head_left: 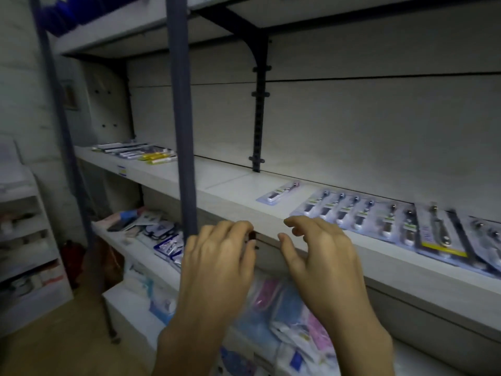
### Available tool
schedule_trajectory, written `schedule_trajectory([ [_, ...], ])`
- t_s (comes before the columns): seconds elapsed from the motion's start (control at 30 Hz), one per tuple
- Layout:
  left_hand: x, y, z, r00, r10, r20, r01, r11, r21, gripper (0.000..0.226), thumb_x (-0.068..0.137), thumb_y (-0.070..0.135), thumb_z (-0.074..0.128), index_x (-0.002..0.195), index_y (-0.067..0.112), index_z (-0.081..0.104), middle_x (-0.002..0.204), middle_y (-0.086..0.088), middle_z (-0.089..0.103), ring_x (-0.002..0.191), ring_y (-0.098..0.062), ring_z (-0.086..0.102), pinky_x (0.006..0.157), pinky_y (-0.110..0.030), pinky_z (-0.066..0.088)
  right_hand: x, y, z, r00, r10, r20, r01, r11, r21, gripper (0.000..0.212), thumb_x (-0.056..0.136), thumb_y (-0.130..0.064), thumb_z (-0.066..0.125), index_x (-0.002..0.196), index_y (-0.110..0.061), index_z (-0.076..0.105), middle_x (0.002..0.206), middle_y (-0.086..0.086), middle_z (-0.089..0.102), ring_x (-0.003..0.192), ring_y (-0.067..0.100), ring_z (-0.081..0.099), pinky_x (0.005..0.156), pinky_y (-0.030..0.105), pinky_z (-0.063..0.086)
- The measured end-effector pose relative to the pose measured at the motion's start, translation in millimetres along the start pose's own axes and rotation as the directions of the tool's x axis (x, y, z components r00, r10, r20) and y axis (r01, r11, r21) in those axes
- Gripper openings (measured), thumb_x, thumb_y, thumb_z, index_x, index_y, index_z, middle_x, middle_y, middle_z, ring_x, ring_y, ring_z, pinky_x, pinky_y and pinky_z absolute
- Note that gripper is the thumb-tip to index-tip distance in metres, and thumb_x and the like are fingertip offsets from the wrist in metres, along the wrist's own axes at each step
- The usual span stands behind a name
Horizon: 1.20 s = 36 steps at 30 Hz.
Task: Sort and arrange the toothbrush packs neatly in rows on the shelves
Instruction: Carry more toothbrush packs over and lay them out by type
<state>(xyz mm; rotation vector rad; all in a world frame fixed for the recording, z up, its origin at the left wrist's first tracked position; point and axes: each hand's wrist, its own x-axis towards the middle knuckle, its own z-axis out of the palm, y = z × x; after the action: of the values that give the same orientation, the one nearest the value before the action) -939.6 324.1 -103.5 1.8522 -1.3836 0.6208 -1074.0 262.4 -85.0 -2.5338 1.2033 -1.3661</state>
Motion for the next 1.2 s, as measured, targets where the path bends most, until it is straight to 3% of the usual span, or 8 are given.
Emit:
schedule_trajectory([
  [0.17,-6,-85,-36,0.999,-0.045,-0.004,0.045,0.998,0.04,0.022,0.081,0.029,0.056,0.1,0.022,0.066,0.092,0.003,0.068,0.083,-0.023,0.063,0.072,-0.039,0.049,-1,-61,43,0.999,-0.011,0.035,0.008,0.998,0.062,0.026,0.088,-0.028,0.062,0.112,-0.019,0.066,0.098,0.003,0.068,0.093,0.027,0.06,0.081,0.043,0.049],
  [0.4,-7,-175,-62,0.991,-0.106,-0.078,0.115,0.985,0.125,0.023,0.075,0.018,0.076,0.096,0.021,0.068,0.091,0.001,0.071,0.083,-0.024,0.066,0.07,-0.039,0.048,15,-126,97,0.997,-0.035,0.075,0.028,0.995,0.099,0.024,0.087,-0.028,0.062,0.11,-0.021,0.065,0.097,-0.001,0.067,0.092,0.025,0.061,0.08,0.043,0.05],
  [0.53,0,-217,-59,0.987,-0.156,-0.042,0.161,0.974,0.16,0.023,0.081,0.031,0.058,0.102,0.025,0.067,0.096,0.005,0.07,0.085,-0.021,0.064,0.07,-0.036,0.046,23,-149,135,0.994,-0.069,0.089,0.058,0.992,0.116,0.022,0.085,-0.027,0.066,0.106,-0.022,0.067,0.094,-0.002,0.068,0.088,0.024,0.061,0.077,0.04,0.05],
  [0.63,10,-249,-52,0.973,-0.227,0.033,0.219,0.961,0.171,0.027,0.088,0.036,0.052,0.111,0.03,0.064,0.108,0.009,0.067,0.097,-0.018,0.061,0.078,-0.035,0.043,37,-164,168,0.99,-0.099,0.097,0.085,0.987,0.134,0.021,0.085,-0.029,0.066,0.106,-0.022,0.066,0.093,-0.003,0.067,0.088,0.023,0.061,0.078,0.04,0.05],
  [0.9,67,-354,-30,0.977,-0.212,-0.02,0.21,0.943,0.258,0.021,0.082,0.03,0.068,0.102,0.027,0.066,0.096,0.005,0.07,0.084,-0.021,0.063,0.071,-0.035,0.045,102,-207,267,0.99,-0.106,0.096,0.083,0.972,0.22,0.02,0.087,-0.031,0.065,0.106,-0.026,0.065,0.094,-0.007,0.066,0.091,0.021,0.06,0.079,0.042,0.051],
  [1.03,110,-403,-15,0.978,-0.204,-0.048,0.209,0.941,0.267,0.022,0.082,0.036,0.057,0.102,0.03,0.065,0.095,0.009,0.068,0.083,-0.017,0.063,0.071,-0.031,0.042,146,-217,312,0.993,-0.089,0.081,0.07,0.973,0.218,0.023,0.085,-0.029,0.067,0.107,-0.024,0.066,0.095,-0.005,0.067,0.09,0.022,0.061,0.079,0.041,0.051],
  [1.2,140,-457,1,0.984,-0.135,-0.117,0.164,0.943,0.288,0.016,0.078,0.029,0.064,0.093,0.027,0.066,0.084,0.008,0.068,0.071,-0.018,0.062,0.065,-0.028,0.036,178,-238,372,0.995,-0.081,0.06,0.066,0.971,0.23,0.023,0.078,-0.022,0.075,0.101,-0.021,0.068,0.089,-0.002,0.068,0.083,0.026,0.062,0.074,0.041,0.051],
])
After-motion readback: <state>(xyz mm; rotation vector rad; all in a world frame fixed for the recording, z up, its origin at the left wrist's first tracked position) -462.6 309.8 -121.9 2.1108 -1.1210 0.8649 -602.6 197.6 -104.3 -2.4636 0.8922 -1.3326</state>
